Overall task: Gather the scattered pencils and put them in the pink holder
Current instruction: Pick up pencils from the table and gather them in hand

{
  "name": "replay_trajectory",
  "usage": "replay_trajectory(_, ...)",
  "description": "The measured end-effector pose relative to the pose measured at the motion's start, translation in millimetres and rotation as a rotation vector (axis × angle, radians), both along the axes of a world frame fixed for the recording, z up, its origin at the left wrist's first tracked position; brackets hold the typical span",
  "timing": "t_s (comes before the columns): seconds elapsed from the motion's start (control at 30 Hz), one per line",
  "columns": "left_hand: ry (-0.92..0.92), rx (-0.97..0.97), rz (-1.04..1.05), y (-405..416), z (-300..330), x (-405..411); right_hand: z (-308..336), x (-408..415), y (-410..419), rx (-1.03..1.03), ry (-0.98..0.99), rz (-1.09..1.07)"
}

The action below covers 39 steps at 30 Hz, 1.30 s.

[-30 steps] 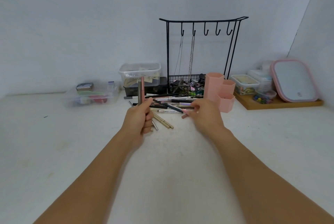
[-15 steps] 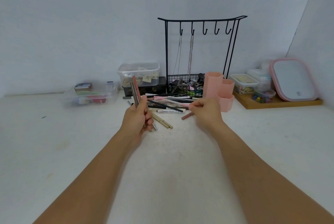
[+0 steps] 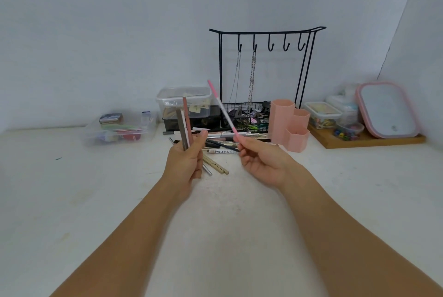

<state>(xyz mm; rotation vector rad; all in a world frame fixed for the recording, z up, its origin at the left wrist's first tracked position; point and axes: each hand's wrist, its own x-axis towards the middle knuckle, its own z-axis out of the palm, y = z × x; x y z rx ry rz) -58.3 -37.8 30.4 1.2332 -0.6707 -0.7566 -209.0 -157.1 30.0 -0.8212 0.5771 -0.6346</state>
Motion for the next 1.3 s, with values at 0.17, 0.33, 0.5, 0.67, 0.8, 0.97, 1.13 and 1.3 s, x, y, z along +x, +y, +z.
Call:
replay_trajectory(0.17,-0.017,-0.090,0.004,-3.4,-2.9,-5.3,-6.3,25.0,29.3,0.009,-0.034,0.149)
replay_trajectory(0.33,-0.035,-0.049,0.076,-7.2,-7.4,-2.8,-10.3,32.0,42.9,-0.016,-0.023,0.214)
replay_trajectory(0.5,-0.070,0.004,0.089,-10.0,-9.7,-2.2,-13.9,33.0,45.8,-0.158,0.049,0.216)
replay_trajectory(0.67,-0.100,0.025,0.098,-7.1,-6.0,2.5,4.2,10.5,20.7,-0.943,0.558,-0.066)
replay_trajectory(0.8,-0.059,0.041,0.106,-4.2,-1.6,8.4,-1.7,-24.7,-19.0,-1.204,0.967,-0.083)
replay_trajectory(0.97,-0.034,0.024,0.031,0.4,-0.2,9.5,-8.8,-26.6,-32.1,-1.265,1.136,0.002)
replay_trajectory(1.13,-0.041,0.015,-0.007,0.0,-2.9,7.5,-11.0,-28.2,-31.0,-1.258,1.031,-0.062)
replay_trajectory(1.3,-0.050,0.081,-0.006,-0.7,-0.9,4.9,-7.3,-23.7,-26.2,-1.255,0.923,-0.113)
